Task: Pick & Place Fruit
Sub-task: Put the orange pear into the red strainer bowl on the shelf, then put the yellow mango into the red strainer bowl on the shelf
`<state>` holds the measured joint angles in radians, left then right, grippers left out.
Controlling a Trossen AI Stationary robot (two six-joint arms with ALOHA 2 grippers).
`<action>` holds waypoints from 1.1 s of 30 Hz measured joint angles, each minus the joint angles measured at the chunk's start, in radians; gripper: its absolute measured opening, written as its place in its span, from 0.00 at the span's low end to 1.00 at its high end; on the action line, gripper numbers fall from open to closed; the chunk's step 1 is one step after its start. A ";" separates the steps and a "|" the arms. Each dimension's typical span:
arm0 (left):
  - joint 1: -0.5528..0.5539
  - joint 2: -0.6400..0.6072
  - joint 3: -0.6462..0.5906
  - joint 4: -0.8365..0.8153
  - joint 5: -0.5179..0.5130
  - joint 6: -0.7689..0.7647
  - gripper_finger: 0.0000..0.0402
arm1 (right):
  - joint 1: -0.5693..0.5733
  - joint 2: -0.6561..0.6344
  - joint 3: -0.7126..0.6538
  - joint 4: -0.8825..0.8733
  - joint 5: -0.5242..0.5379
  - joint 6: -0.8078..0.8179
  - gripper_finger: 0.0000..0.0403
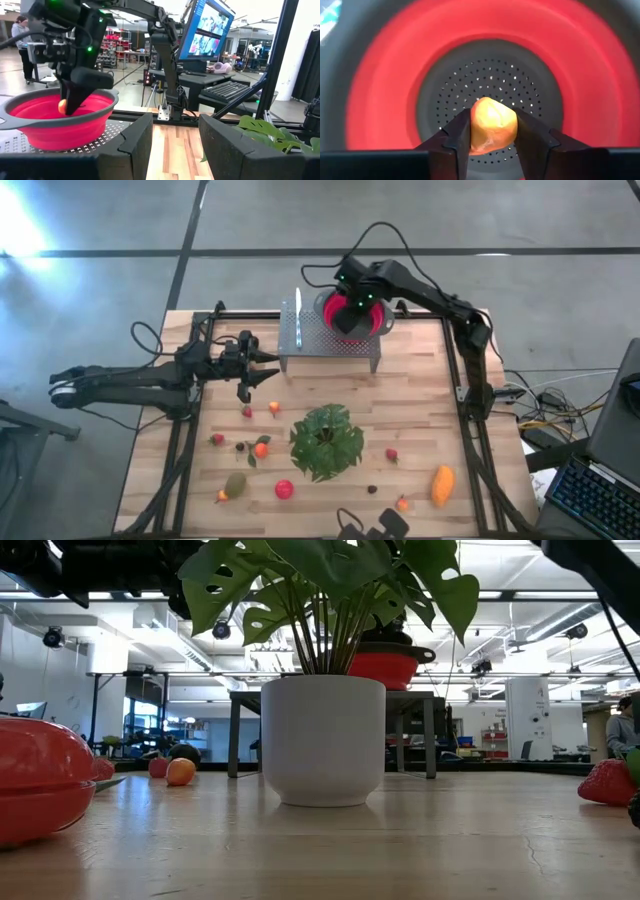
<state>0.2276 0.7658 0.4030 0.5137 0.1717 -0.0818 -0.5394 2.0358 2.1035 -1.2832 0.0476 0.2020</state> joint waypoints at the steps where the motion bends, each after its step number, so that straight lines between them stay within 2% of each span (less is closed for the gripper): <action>1: 0.000 0.000 0.000 0.000 0.000 0.000 0.42 | 0.000 0.005 0.001 -0.001 0.001 0.000 0.30; 9: 0.000 0.000 0.000 0.000 0.000 0.000 0.42 | -0.005 0.011 -0.020 0.000 0.004 0.002 0.36; 19: 0.000 0.000 0.000 0.000 0.000 0.000 0.42 | -0.010 0.010 -0.031 0.002 0.004 0.004 0.30; 33: 0.000 0.000 0.000 0.000 0.000 0.000 0.42 | -0.012 0.010 -0.032 0.002 0.004 0.000 0.48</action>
<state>0.2272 0.7658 0.4030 0.5137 0.1718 -0.0818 -0.5510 2.0457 2.0720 -1.2808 0.0517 0.2016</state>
